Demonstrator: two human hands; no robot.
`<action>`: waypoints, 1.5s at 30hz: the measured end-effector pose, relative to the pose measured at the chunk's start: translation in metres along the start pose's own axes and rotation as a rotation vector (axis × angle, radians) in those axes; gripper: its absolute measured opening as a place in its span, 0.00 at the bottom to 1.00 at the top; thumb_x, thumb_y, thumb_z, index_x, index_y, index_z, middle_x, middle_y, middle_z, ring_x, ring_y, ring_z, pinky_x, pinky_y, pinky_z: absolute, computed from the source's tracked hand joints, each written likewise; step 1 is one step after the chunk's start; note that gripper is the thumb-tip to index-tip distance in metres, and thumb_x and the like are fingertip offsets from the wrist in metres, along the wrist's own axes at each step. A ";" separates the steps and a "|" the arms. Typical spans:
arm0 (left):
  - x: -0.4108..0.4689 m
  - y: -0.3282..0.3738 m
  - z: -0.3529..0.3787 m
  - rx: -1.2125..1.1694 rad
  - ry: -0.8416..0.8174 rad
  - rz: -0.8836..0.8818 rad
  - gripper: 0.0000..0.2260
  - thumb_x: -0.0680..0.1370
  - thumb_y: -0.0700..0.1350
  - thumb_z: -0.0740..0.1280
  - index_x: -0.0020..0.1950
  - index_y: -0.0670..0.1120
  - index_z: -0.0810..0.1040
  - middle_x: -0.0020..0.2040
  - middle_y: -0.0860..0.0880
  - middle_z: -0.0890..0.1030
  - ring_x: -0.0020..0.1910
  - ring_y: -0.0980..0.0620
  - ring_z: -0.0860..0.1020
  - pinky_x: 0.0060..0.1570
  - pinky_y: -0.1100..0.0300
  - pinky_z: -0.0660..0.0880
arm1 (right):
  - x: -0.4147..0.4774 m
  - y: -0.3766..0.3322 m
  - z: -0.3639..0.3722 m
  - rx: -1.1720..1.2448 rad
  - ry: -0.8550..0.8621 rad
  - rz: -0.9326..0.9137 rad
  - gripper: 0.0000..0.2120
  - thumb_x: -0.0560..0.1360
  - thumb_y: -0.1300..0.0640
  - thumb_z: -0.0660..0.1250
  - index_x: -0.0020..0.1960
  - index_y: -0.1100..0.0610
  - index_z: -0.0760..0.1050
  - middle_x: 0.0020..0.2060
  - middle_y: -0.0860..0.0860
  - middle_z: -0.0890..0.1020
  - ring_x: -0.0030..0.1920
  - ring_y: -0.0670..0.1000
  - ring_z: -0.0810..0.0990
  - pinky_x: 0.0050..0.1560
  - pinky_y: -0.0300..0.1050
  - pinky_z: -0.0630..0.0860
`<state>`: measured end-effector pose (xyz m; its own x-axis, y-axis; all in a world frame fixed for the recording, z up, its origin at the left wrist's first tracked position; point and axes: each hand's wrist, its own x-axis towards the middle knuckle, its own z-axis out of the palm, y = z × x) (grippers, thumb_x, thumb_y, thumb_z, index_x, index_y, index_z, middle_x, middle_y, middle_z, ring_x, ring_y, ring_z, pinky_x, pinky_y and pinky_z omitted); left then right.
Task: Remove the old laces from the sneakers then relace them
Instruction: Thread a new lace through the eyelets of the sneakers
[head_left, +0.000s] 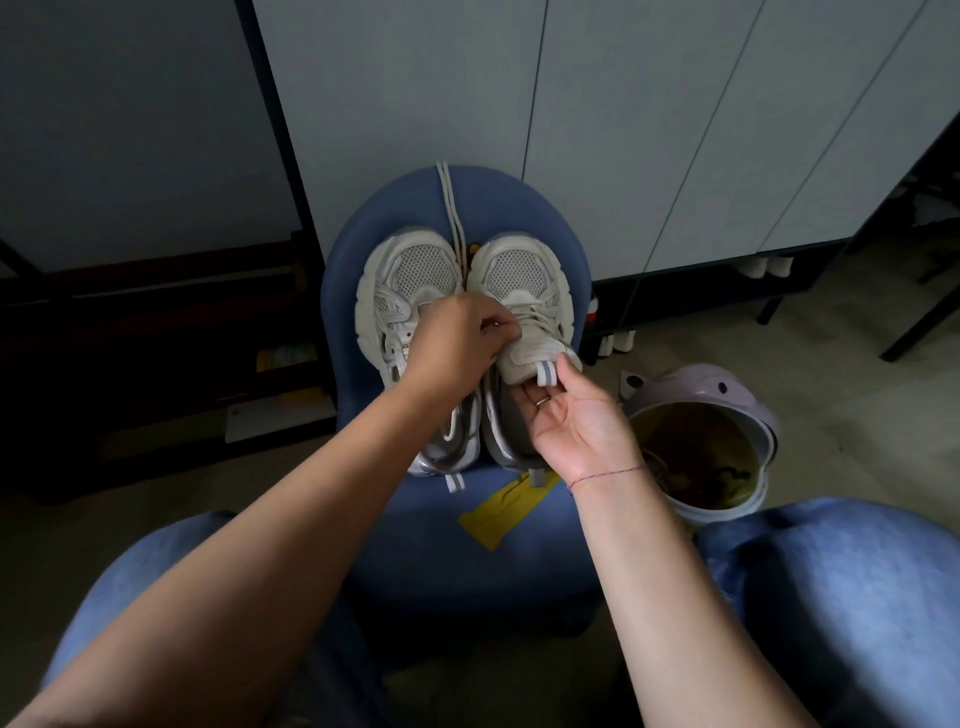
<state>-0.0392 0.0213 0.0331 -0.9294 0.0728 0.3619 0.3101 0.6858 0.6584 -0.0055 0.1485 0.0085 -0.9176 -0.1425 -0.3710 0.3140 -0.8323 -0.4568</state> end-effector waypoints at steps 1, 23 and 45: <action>0.001 0.000 -0.001 -0.019 -0.017 -0.038 0.05 0.77 0.42 0.71 0.50 0.43 0.85 0.47 0.47 0.85 0.47 0.52 0.80 0.50 0.58 0.76 | 0.000 0.000 0.000 0.000 -0.001 0.000 0.11 0.81 0.58 0.58 0.49 0.64 0.76 0.39 0.58 0.84 0.39 0.54 0.84 0.41 0.49 0.82; -0.002 -0.001 -0.002 -0.238 0.008 -0.185 0.11 0.74 0.38 0.73 0.56 0.44 0.80 0.39 0.54 0.82 0.38 0.65 0.78 0.43 0.71 0.74 | -0.003 0.004 0.003 0.005 -0.029 0.042 0.09 0.80 0.59 0.60 0.52 0.63 0.75 0.46 0.60 0.80 0.50 0.56 0.79 0.46 0.52 0.80; -0.021 0.012 -0.001 -0.409 0.140 -0.328 0.05 0.79 0.46 0.69 0.50 0.46 0.80 0.37 0.56 0.81 0.36 0.63 0.78 0.38 0.68 0.74 | -0.008 -0.001 0.007 -0.031 -0.005 0.034 0.11 0.80 0.57 0.60 0.49 0.64 0.76 0.44 0.59 0.81 0.45 0.55 0.81 0.45 0.47 0.81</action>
<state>-0.0164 0.0274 0.0338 -0.9637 -0.2138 0.1599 0.0865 0.3167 0.9446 -0.0006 0.1470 0.0176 -0.9074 -0.1728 -0.3831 0.3521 -0.8102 -0.4687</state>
